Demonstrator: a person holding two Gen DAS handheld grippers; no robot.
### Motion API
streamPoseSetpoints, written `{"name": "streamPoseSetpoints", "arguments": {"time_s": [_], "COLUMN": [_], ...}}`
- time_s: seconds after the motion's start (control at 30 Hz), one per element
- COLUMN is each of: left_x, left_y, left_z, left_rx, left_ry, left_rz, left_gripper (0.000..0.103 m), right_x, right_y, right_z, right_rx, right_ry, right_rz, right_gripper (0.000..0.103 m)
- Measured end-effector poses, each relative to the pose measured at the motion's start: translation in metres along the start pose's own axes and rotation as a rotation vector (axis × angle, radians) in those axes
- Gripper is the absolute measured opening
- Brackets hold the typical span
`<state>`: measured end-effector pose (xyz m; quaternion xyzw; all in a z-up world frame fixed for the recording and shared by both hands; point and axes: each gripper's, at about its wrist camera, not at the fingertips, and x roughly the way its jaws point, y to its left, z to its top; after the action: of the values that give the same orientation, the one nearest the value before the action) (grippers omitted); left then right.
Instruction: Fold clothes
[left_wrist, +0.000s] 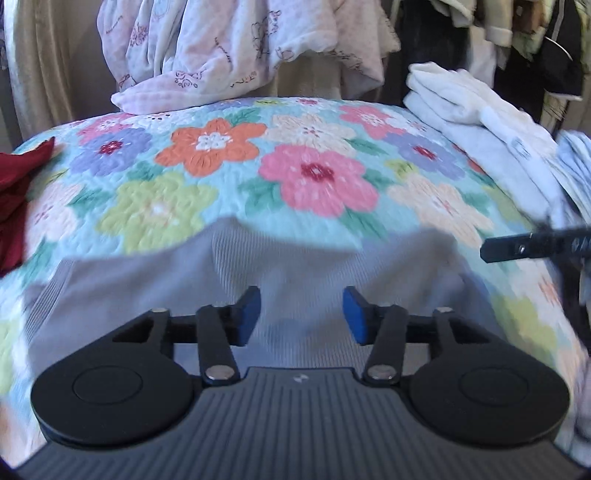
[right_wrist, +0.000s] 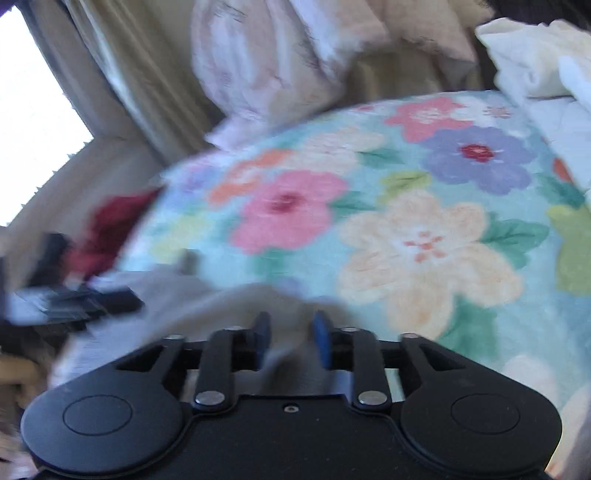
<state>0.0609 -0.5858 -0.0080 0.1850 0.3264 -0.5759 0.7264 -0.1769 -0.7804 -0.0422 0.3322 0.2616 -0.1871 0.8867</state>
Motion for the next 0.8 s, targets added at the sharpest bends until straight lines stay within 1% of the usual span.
{"name": "streamPoseSetpoints", "arguments": {"time_s": [0.03, 0.1, 0.17, 0.2, 0.23, 0.27, 0.3, 0.33, 0.37, 0.4, 0.43, 0.47, 0.53, 0.63, 0.67, 0.7, 0.73, 0.77, 0.8], "left_x": [-0.009, -0.026, -0.038, -0.043, -0.047, -0.049, -0.051, -0.053, -0.055, -0.059, -0.063, -0.067, -0.072, -0.066, -0.061, -0.056, -0.051, -0.048, -0.045], "left_y": [-0.002, -0.005, -0.007, -0.007, -0.007, -0.007, -0.007, -0.007, -0.008, -0.011, -0.015, -0.019, -0.025, -0.039, -0.044, -0.049, -0.055, -0.061, -0.067], "left_z": [-0.01, -0.029, -0.046, -0.054, -0.062, -0.068, -0.075, -0.081, -0.085, -0.088, -0.09, -0.092, -0.091, -0.089, -0.088, -0.089, -0.091, -0.093, -0.096], "left_rx": [-0.009, -0.041, -0.073, -0.087, -0.101, -0.115, -0.128, -0.141, -0.141, -0.122, -0.096, -0.071, -0.039, -0.01, -0.008, -0.003, 0.003, 0.012, 0.022], "left_ry": [-0.001, -0.003, -0.013, -0.022, -0.031, -0.035, -0.037, -0.038, -0.036, -0.037, -0.043, -0.052, -0.063, -0.06, -0.048, -0.031, -0.014, -0.002, 0.005], "left_rz": [-0.005, -0.021, -0.028, -0.029, -0.03, -0.027, -0.023, -0.019, -0.011, -0.003, 0.004, 0.0, -0.04, -0.086, -0.099, -0.107, -0.113, -0.117, -0.117], "left_gripper": [0.053, 0.054, 0.055, 0.056, 0.056, 0.056, 0.056, 0.056, 0.056, 0.056, 0.056, 0.056, 0.056, 0.057, 0.058, 0.058, 0.058, 0.058, 0.058], "right_x": [-0.003, 0.0, 0.009, 0.014, 0.017, 0.018, 0.017, 0.014, 0.008, -0.001, -0.013, -0.021, -0.031, -0.019, -0.017, -0.017, -0.02, -0.026, -0.031], "right_y": [0.004, 0.016, 0.029, 0.036, 0.043, 0.05, 0.058, 0.065, 0.07, 0.07, 0.069, 0.066, 0.057, 0.057, 0.058, 0.057, 0.056, 0.053, 0.05], "right_z": [-0.007, -0.026, -0.047, -0.055, -0.061, -0.065, -0.067, -0.065, -0.062, -0.058, -0.054, -0.054, -0.059, -0.066, -0.066, -0.065, -0.065, -0.067, -0.069], "right_rx": [0.009, 0.01, -0.023, -0.046, -0.082, -0.128, -0.188, -0.249, -0.283, -0.28, -0.258, -0.231, -0.182, -0.196, -0.198, -0.194, -0.178, -0.146, -0.111], "right_ry": [0.031, 0.121, 0.21, 0.235, 0.236, 0.222, 0.198, 0.166, 0.132, 0.092, 0.052, 0.031, 0.031, 0.095, 0.107, 0.11, 0.103, 0.088, 0.074], "right_rz": [0.042, 0.057, 0.012, -0.023, -0.047, -0.063, -0.066, -0.066, -0.072, -0.071, -0.064, -0.066, -0.098, -0.195, -0.223, -0.246, -0.27, -0.28, -0.277], "right_gripper": [0.054, 0.055, 0.055, 0.055, 0.055, 0.052, 0.041, 0.007, 0.006, 0.006, 0.006, 0.005, 0.005, 0.006, 0.009, 0.009, 0.013, 0.022, 0.024]}}
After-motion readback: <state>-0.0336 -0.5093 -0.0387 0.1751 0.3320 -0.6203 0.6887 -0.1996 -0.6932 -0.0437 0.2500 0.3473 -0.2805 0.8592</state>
